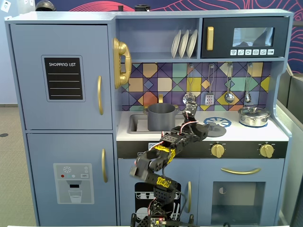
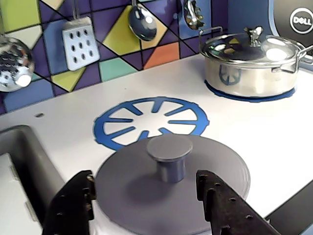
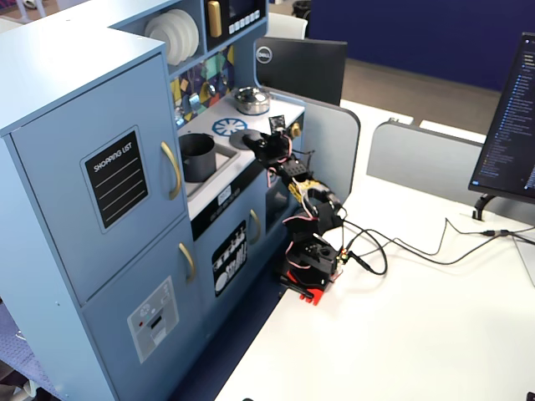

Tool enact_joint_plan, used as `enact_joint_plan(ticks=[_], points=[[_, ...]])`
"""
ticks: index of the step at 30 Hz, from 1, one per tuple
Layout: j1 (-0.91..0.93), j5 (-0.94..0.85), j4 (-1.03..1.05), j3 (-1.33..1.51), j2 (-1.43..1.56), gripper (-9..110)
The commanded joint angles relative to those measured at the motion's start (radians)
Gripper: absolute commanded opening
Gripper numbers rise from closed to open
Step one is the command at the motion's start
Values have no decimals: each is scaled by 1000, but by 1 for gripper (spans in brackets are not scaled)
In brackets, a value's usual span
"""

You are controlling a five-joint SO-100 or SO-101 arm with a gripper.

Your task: Pick up the lid from the counter and put it on the gray recipient

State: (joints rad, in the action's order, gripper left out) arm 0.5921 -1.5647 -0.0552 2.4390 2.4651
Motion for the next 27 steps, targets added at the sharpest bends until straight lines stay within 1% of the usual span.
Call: enact_joint_plan(ticks=[1,18,24,27], points=[[35,-23,-89,-115,-94,22],[23,-54,-281,-385,-554,20],[14,-51,-293,-454,-653,19],[12,-44,-295,-472,-684,16]])
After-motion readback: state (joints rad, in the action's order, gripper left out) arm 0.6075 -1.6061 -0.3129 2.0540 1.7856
